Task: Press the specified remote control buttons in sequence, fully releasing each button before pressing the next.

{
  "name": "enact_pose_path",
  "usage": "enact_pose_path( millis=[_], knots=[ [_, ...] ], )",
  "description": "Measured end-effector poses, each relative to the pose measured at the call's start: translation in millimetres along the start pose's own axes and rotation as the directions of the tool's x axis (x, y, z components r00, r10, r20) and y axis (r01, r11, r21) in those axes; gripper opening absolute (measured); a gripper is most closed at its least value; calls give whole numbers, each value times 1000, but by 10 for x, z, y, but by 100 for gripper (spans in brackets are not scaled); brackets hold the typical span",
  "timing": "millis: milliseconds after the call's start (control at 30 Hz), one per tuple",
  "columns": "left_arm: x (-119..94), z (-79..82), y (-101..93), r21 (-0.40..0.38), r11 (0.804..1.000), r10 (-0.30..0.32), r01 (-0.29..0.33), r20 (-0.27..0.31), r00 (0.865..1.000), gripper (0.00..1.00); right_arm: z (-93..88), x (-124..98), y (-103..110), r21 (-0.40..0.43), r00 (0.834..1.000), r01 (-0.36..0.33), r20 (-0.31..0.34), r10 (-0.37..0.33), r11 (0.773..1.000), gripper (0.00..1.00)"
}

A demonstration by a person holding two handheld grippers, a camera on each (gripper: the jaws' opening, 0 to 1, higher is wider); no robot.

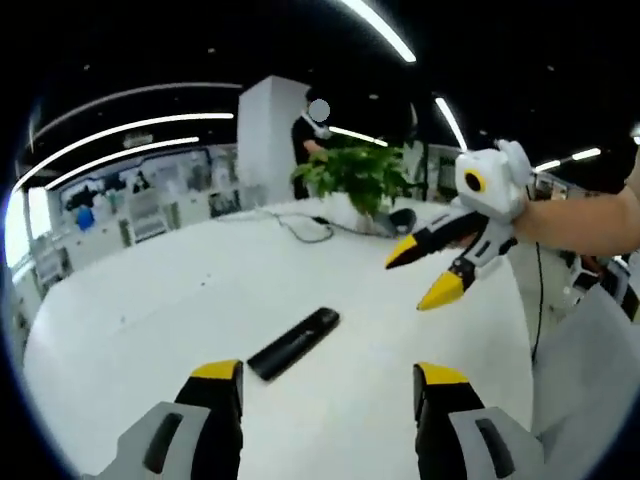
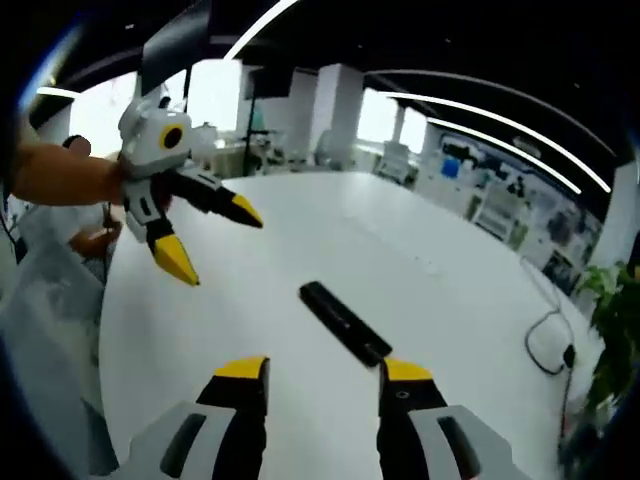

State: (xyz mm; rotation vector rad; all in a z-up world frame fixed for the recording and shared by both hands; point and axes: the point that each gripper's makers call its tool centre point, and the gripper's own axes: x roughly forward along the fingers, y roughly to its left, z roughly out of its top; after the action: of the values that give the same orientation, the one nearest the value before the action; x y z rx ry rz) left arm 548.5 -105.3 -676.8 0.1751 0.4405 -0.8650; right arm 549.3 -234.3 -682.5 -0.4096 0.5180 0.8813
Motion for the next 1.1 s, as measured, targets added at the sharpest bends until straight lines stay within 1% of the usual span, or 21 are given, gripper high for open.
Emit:
enact_pose_path(
  millis=[67, 167, 267, 333, 467, 633, 733, 900, 967, 1100],
  knots=[
    [-45, -9, -46, 4, 1000, -2, 2, 2, 1000, 75, 13, -43, 25, 7, 1000, 7, 11, -8, 1000, 42],
    [-159, -20, -183, 22, 1000, -11, 11, 13, 1000, 76, 20, -163, 129, 12, 999, 17, 27, -17, 1000, 43],
    [-266, -4, -281, 4, 1000, -9, 8, 38, 999, 79, 15, -241, 212, 13, 999, 25, 35, -26, 1000, 45],
    [-337, -4, -323, -1, 1000, -4, 4, 46, 999, 83, 19, -280, 256, 27, 999, 30, 45, -31, 999, 45],
    [-479, 13, -373, -30, 1000, -1, 3, 67, 998, 83, 4, -360, 335, 34, 998, 38, 56, -40, 999, 45],
    [-647, 28, -427, -46, 999, 10, -5, 94, 996, 83, 50, -466, 496, 51, 995, 55, 81, -59, 997, 47],
    [-759, 5, -493, -50, 999, 13, -7, 109, 994, 84, 82, -511, 556, 69, 992, 62, 102, -69, 996, 49],
    [-894, -92, -604, -37, 999, 3, 0, 100, 995, 85, 117, -596, 677, 62, 990, 73, 116, -80, 995, 50],
    [-951, -113, -647, -46, 999, 3, 2, 104, 995, 85, 133, -634, 711, 67, 989, 76, 124, -84, 995, 51],
    [-1039, -104, -724, -73, 997, 9, 0, 125, 992, 85, 155, -725, 795, 70, 986, 86, 139, -95, 994, 52]
  ],
)
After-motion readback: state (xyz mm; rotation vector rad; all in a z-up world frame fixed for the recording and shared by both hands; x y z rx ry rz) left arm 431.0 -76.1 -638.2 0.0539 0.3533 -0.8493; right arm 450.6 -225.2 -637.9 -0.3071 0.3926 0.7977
